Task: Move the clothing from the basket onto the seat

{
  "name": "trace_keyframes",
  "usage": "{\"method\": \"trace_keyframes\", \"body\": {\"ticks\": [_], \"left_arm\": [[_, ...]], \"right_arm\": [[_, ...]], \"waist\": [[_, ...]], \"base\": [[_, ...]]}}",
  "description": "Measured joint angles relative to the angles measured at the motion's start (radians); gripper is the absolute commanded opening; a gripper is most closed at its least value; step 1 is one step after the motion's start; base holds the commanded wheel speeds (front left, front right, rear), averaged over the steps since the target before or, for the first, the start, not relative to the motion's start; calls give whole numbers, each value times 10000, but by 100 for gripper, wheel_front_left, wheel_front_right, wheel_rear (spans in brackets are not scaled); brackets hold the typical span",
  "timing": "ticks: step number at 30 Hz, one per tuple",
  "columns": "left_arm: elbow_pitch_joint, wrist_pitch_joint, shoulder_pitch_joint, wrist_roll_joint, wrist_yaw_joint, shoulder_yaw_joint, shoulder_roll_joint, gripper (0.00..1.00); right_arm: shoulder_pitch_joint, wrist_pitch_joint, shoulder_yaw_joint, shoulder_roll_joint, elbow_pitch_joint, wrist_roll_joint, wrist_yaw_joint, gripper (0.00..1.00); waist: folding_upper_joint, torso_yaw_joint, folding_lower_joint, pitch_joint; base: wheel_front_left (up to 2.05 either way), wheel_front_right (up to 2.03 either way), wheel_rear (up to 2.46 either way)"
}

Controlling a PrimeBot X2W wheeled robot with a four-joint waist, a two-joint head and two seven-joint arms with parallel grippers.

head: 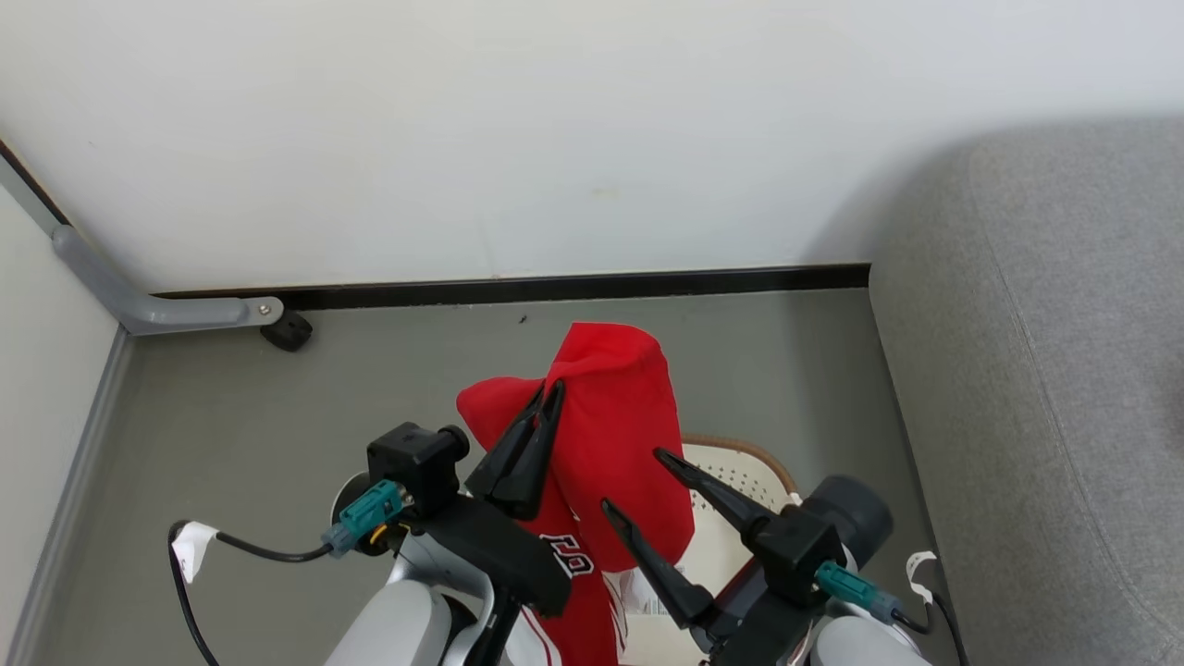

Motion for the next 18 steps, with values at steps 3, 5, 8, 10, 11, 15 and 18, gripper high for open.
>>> {"method": "trace_keyframes", "body": {"ticks": [3, 5, 8, 10, 11, 15, 18], "left_arm": [[-558, 58, 176, 2, 2, -96, 4, 0], [-957, 109, 307, 13, 8, -151, 19, 0], [-1496, 211, 389, 67, 8, -282, 40, 0], [-1906, 303, 392, 111, 8, -368, 65, 0], [-2105, 353, 400, 119, 8, -416, 73, 0], [-2876, 581, 576, 134, 8, -608, 132, 0], [-3350, 780, 634, 88, 4, -729, 161, 0]], "right_arm": [[5, 0, 52, 0, -6, 2, 42, 100], [5, 0, 105, 8, -8, 10, 44, 100], [5, 0, 115, 10, -6, 82, 69, 100], [5, 0, 109, 10, 10, 86, 69, 100], [5, 0, 105, 10, 17, 88, 69, 100], [6, 0, 96, 10, 77, 165, 69, 100], [17, 0, 96, 10, 136, 165, 69, 100]], "waist": [[0, 138, 0, -250], [1, 215, 0, -374], [1, 299, 1, -497], [1, 337, 1, -544], [1, 350, 1, -560], [1, 376, 2, -584], [1, 384, 2, -578]], "base": [[0, 0, 0], [0, 0, 0], [0, 0, 0], [0, 0, 0], [0, 0, 0], [0, 0, 0], [0, 0, 0]]}}
